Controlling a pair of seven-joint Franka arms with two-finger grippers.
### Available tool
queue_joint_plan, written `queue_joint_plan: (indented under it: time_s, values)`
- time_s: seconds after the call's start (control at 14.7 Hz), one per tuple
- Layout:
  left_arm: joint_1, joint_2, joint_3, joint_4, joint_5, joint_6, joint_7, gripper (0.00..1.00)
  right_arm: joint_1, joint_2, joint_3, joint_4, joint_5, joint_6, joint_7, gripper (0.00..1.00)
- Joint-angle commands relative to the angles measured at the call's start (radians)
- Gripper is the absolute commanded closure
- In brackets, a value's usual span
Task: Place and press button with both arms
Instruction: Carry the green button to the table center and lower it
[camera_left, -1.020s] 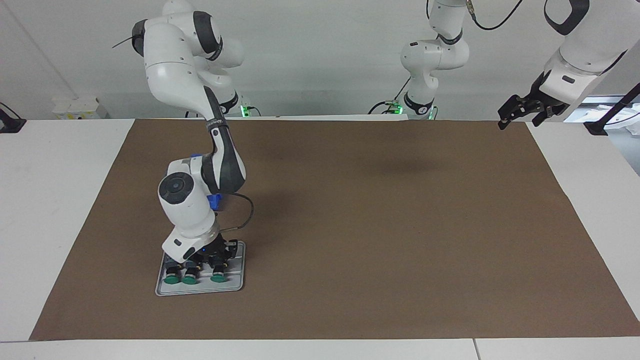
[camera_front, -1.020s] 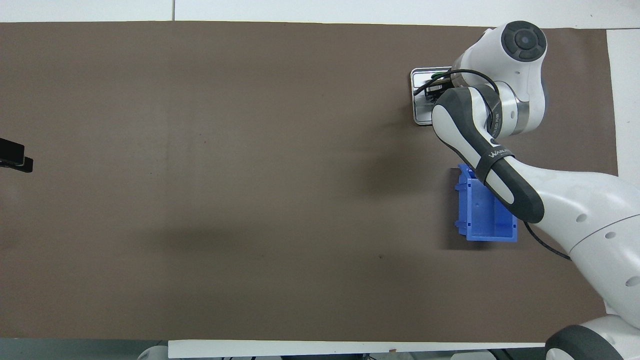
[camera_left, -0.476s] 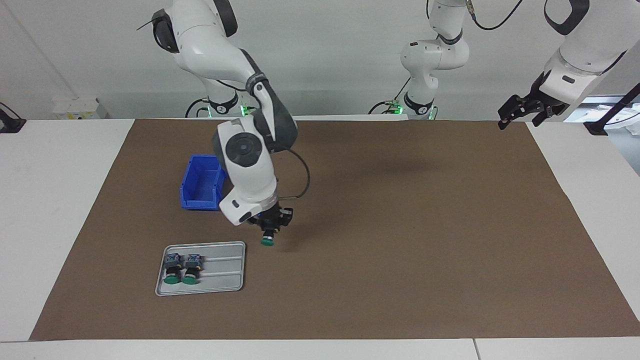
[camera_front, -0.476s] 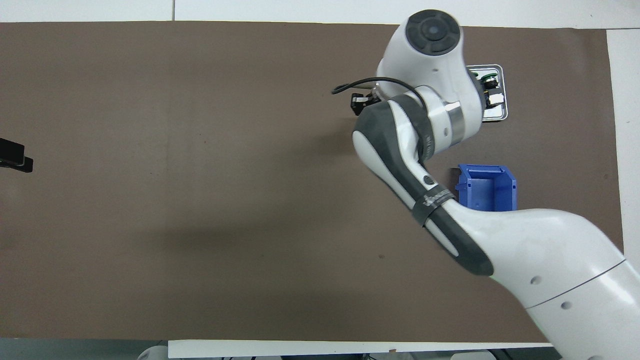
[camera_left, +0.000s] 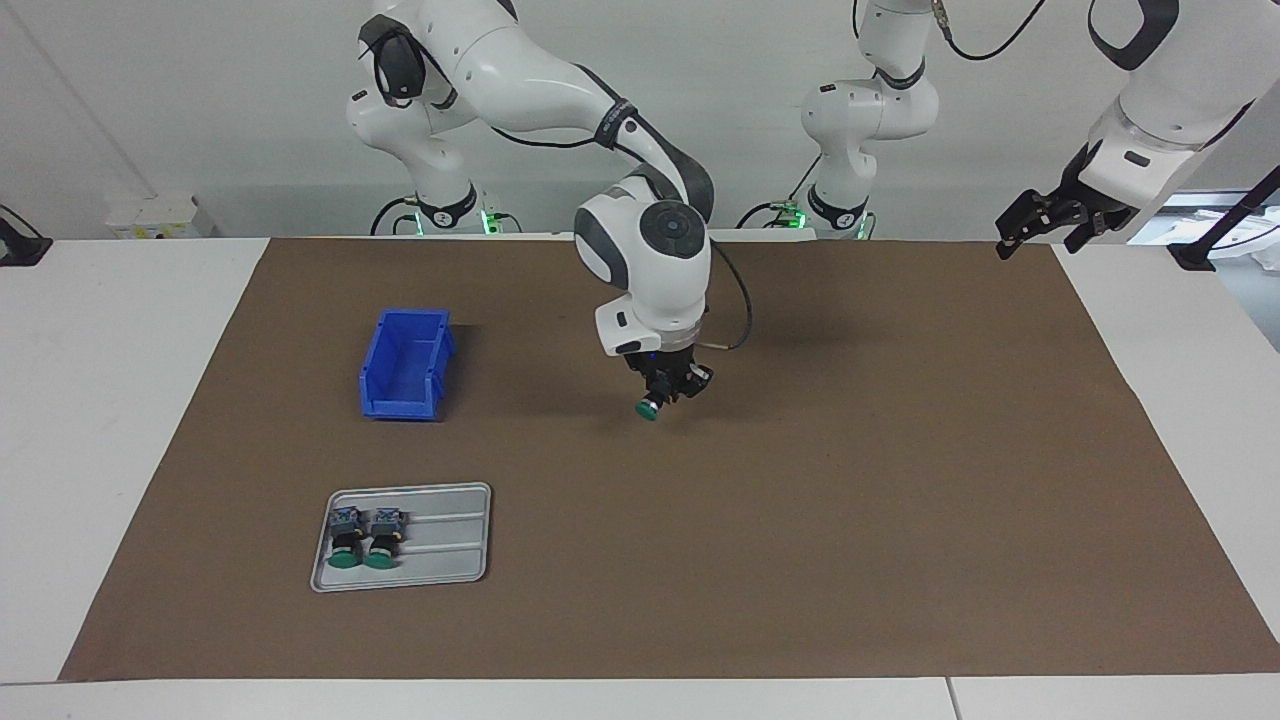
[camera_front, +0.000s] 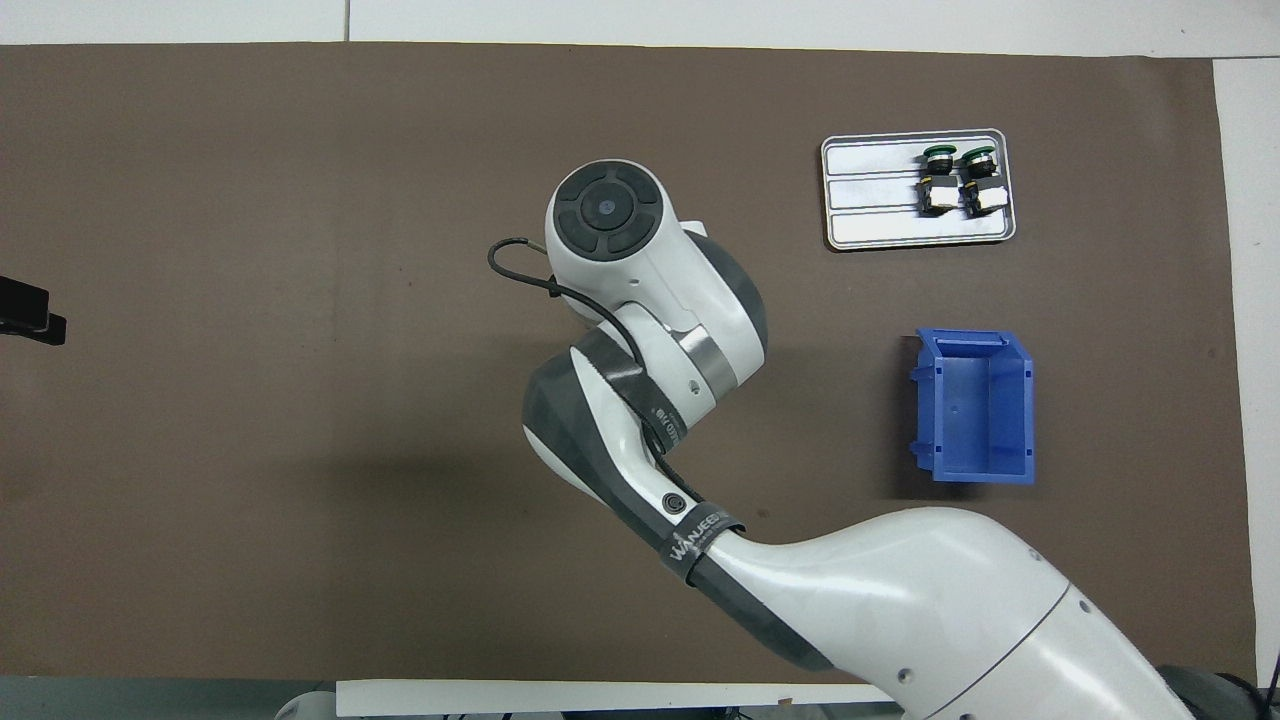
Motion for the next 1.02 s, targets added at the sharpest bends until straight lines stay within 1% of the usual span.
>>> queue_joint_plan:
  time_s: [0.0, 0.14, 0.27, 0.34, 0.54, 0.68, 0.75, 0.88, 0.95]
  values:
    - [0.007, -0.008, -0.003, -0.006, 0.018, -0.01, 0.005, 0.0, 0.0, 0.021, 0.003, -0.01, 0.011, 0.062, 0.279, 0.95]
    - [0.007, -0.008, -0.003, -0.006, 0.018, -0.01, 0.005, 0.0, 0.009, 0.039, 0.003, -0.016, 0.012, 0.091, 0.454, 0.91]
    - [0.007, -0.008, -0.003, -0.006, 0.018, -0.01, 0.005, 0.0, 0.012, 0.07, 0.003, -0.018, 0.006, 0.131, 0.703, 0.82]
    - [0.007, -0.008, -0.003, -0.006, 0.018, -0.01, 0.005, 0.0, 0.012, 0.08, 0.003, -0.02, -0.006, 0.139, 0.752, 0.82]
    - [0.007, -0.008, -0.003, -0.006, 0.018, -0.01, 0.005, 0.0, 0.028, 0.084, 0.003, -0.072, -0.017, 0.178, 0.757, 0.81]
    - [0.007, -0.008, -0.003, -0.006, 0.018, -0.01, 0.005, 0.0, 0.031, 0.081, 0.002, -0.116, -0.015, 0.214, 0.766, 0.79]
    - [0.007, -0.008, -0.003, -0.006, 0.018, -0.01, 0.005, 0.0, 0.029, 0.079, 0.002, -0.124, -0.015, 0.215, 0.766, 0.69]
    - [0.007, -0.008, -0.003, -0.006, 0.018, -0.01, 0.005, 0.0, 0.029, 0.076, 0.002, -0.11, -0.018, 0.202, 0.763, 0.21]
    - [0.007, -0.008, -0.003, -0.006, 0.018, -0.01, 0.005, 0.0, 0.029, 0.067, 0.002, -0.102, -0.023, 0.192, 0.758, 0.01]
